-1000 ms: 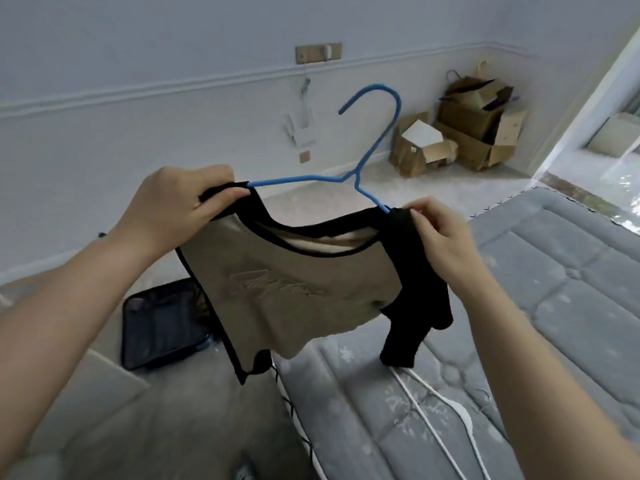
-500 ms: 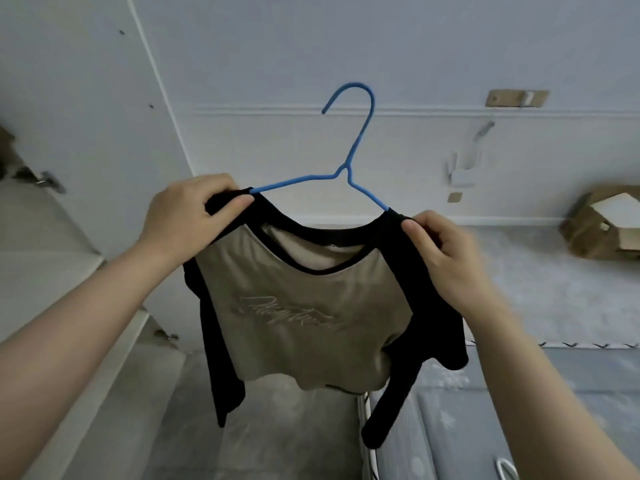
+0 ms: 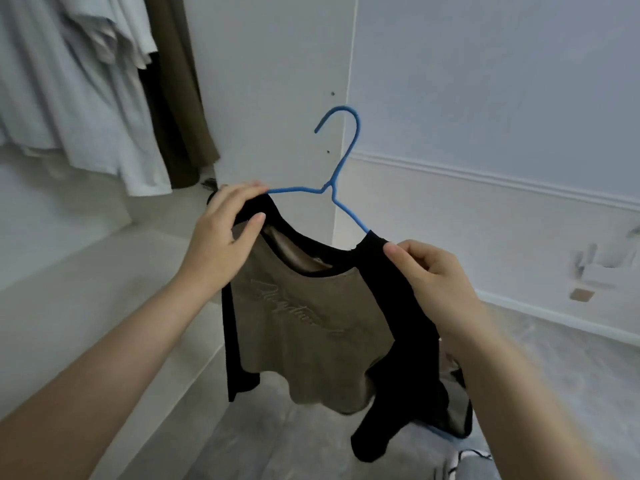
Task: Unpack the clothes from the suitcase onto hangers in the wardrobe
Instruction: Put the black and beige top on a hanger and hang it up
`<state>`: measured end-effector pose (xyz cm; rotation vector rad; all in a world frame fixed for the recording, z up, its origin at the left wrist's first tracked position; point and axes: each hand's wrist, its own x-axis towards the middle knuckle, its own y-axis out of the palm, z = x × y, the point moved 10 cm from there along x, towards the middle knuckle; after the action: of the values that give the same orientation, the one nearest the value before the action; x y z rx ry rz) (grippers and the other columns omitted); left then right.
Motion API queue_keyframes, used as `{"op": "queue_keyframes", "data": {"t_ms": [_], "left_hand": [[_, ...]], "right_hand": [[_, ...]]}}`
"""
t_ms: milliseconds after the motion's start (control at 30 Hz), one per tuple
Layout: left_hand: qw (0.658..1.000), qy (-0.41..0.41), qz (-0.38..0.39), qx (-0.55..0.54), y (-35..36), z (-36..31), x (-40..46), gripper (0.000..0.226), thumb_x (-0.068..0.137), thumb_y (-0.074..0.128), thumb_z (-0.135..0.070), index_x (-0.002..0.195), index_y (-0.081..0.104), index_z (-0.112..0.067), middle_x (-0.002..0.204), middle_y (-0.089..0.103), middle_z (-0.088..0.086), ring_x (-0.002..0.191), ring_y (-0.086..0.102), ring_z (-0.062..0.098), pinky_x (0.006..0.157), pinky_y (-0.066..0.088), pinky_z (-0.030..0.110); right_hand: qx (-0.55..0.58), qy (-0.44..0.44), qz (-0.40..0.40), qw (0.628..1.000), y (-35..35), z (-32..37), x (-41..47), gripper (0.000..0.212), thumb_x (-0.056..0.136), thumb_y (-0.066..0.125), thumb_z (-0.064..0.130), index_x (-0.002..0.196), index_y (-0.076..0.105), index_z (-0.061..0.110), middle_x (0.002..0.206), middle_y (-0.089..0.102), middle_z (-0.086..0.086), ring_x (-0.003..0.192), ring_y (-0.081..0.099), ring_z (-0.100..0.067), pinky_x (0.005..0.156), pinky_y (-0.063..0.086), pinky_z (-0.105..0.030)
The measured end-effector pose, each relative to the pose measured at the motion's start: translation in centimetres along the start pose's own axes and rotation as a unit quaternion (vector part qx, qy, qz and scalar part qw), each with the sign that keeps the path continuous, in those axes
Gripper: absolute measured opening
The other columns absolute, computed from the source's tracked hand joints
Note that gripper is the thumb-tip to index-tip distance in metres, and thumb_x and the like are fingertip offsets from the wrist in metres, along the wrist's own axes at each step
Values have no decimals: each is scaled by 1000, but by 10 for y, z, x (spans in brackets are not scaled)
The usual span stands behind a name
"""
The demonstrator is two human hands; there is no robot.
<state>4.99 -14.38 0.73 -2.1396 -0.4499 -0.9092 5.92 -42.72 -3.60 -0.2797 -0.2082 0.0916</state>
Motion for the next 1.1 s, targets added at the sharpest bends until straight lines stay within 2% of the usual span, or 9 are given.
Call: {"op": "queue_keyframes", "data": {"t_ms": [167, 333, 367, 467, 633, 733, 800, 1000, 1100], "left_hand": [[996, -79, -39, 17, -40, 52, -3, 49, 95, 57, -11, 141, 48, -23, 152, 41, -7, 143, 32, 6, 117, 24, 20], [991, -119, -57, 25, -57, 81, -2, 48, 95, 59, -14, 141, 49, -27, 153, 39, -11, 131, 35, -15, 100, 28, 0], [991, -124, -53, 28, -58, 86, -1, 47, 95, 59, -16, 141, 50, -27, 152, 41, -12, 129, 36, -16, 103, 31, 4], [988, -146, -37, 37, -59, 106, 6, 42, 98, 56, -24, 139, 51, -31, 148, 45, -14, 138, 36, -3, 117, 30, 27], [984, -166, -56, 21, -66, 123, 36, 32, 100, 51, -29, 132, 57, -33, 140, 51, -18, 132, 43, -4, 113, 37, 33], [981, -174, -83, 9, -70, 127, 53, 33, 99, 51, -32, 130, 60, -31, 140, 52, -18, 132, 45, -1, 111, 39, 34], [977, -187, -101, -6, -74, 131, 59, 39, 94, 50, -40, 131, 59, -32, 139, 53, -18, 131, 46, -1, 112, 39, 34], [965, -211, -141, 71, -117, 146, 55, 35, 98, 53, -30, 134, 54, -30, 139, 50, -23, 133, 39, -9, 115, 32, 24], [958, -213, -153, 116, -144, 155, 60, 39, 99, 55, -22, 139, 52, -25, 144, 49, -17, 138, 35, -7, 117, 29, 28]], "right_hand": [[65, 27, 88, 994, 74, 24, 31, 32, 96, 59, 39, 78, 70, 15, 62, 53, 0, 53, 46, -12, 45, 33, -20], [143, 64, 154, 976, 127, 41, 65, 27, 92, 56, 16, 71, 71, 21, 62, 62, -1, 52, 59, -12, 44, 44, -20], [148, 64, 166, 973, 138, 45, 71, 28, 91, 54, 13, 70, 71, 21, 61, 62, -1, 52, 59, -12, 45, 44, -20], [158, 47, 220, 961, 172, 58, 94, 26, 88, 50, 8, 76, 70, 18, 65, 63, -5, 55, 59, -16, 51, 45, -24], [182, 13, 313, 932, 213, 86, 138, 27, 91, 50, 7, 79, 73, 16, 68, 66, -9, 60, 65, -19, 56, 50, -27], [213, 4, 355, 910, 234, 102, 163, 26, 92, 51, 8, 90, 76, 13, 89, 74, -19, 84, 72, -34, 78, 54, -40], [227, 9, 374, 899, 252, 110, 174, 24, 92, 52, 9, 98, 75, 10, 99, 73, -24, 94, 71, -38, 86, 54, -44], [286, 2, 402, 870, 317, 143, 207, 25, 90, 55, 10, 99, 77, 13, 96, 75, -19, 89, 74, -32, 68, 61, -32], [315, -8, 393, 864, 343, 163, 221, 24, 90, 55, 13, 99, 78, 11, 99, 75, -20, 89, 74, -30, 65, 59, -30]]}}
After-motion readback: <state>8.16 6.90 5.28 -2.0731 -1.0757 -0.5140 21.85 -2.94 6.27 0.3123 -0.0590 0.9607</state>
